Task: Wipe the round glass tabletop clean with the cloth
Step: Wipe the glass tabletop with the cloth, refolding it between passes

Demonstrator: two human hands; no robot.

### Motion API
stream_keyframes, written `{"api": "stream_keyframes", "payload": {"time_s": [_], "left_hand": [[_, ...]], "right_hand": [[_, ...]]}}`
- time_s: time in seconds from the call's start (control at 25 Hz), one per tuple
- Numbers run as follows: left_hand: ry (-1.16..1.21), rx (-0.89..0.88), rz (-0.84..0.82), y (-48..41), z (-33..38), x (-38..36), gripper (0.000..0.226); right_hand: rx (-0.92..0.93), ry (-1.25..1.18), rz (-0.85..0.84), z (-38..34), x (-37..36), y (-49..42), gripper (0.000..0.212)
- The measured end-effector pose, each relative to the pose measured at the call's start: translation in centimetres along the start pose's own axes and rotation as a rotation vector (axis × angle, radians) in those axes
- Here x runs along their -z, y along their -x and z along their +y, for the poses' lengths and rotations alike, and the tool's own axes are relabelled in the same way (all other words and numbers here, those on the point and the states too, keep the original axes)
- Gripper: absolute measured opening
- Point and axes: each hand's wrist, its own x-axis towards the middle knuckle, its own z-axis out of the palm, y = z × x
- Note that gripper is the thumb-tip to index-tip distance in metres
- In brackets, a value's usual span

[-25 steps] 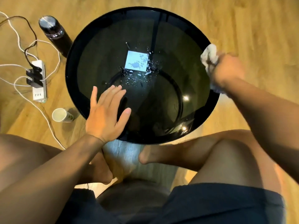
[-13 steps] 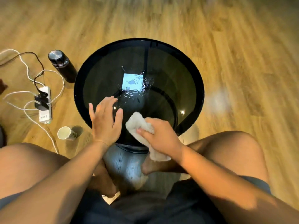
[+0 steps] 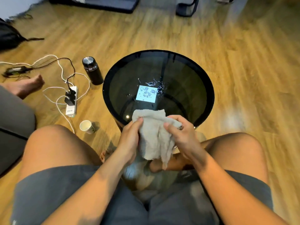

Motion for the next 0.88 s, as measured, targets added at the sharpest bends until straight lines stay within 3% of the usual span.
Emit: {"api": "stream_keyframes", "payload": {"time_s": [0.12,0.24,0.32,0.4,0.56,0.64,0.72,0.8,0.88], "left_hand": [[0.069,0.057,-0.143,0.6,0.6,0.0,0.026],[-0.007,0.039,-0.242,0.9,0.6,0.5,0.031],[-0.126,-0.039,-0.244,0.7,0.6,0.9,0.049],[-0.3,-0.141,-0.253,0.3,0.9,1.3,0.062],[-0.76,-0.308,-0.285,-0.4,2.3,1.9,0.035],[-0.991,-0.448,-0.224,-0.7,3.8,2.1,0.039],[-1.066,-0.578,-0.255,-0.5,6.3,2.0,0.035],[-1.036,-0.583,-0.324,-0.5,8.8,2.3,0.036],[-1.023,-0.552,-0.285,-2.3,9.9,2.6,0.032]], "right_hand": [[-0.136,-0.261,0.109,-0.6,0.8,-0.8,0.004],[-0.254,-0.312,0.002,-0.5,1.3,-0.7,0.008],[-0.156,-0.139,-0.023,-0.2,1.6,-0.5,0.01],[0.052,0.202,0.036,-0.5,1.8,-0.3,0.011],[0.379,0.423,0.074,-4.5,2.5,-1.3,0.009],[0.394,0.468,0.067,-6.6,3.2,-2.2,0.009],[0.403,0.536,0.064,-8.1,4.0,-2.6,0.008],[0.43,0.553,0.126,-9.3,5.1,-3.1,0.007],[0.391,0.581,0.209,-8.8,6.3,-4.7,0.006]]}}
